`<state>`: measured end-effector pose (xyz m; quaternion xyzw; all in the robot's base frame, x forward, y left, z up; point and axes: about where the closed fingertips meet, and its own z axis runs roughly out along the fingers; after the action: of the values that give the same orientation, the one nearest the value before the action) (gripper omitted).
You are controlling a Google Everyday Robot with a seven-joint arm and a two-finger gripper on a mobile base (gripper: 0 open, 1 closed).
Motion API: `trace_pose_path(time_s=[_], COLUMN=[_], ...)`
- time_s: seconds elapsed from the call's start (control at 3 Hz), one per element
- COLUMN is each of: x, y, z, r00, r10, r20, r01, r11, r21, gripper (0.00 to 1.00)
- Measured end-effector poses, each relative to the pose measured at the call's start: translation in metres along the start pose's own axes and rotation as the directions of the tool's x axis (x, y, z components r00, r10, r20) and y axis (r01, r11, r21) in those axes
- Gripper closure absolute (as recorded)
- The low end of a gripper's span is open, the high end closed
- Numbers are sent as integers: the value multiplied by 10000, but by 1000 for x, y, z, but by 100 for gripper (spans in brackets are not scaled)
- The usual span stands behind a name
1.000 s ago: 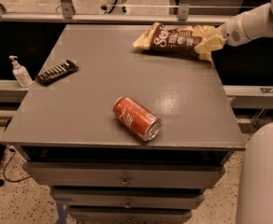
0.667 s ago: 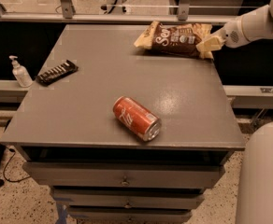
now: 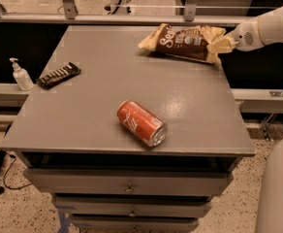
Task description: Pick brown chip bag
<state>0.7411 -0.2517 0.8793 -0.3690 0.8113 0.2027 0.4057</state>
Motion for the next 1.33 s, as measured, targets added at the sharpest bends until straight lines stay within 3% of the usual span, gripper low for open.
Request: trace_pose_path(time_s=[0.33,0.67,1.0,1.33], x=[-40,-89,-138,-187], y=[32,71,110,144], z=[-31,-66,-95,-128], r00=[9904,9520,8894,8242], r10=[-321,-435,-409,-933], r20=[1344,3029,4554,5585], r01=[455,1159,2105,3229], r11=[9941,9673,9208,8877], r21=[-981,-2256,-3283,-3281], gripper=[100,100,100,100])
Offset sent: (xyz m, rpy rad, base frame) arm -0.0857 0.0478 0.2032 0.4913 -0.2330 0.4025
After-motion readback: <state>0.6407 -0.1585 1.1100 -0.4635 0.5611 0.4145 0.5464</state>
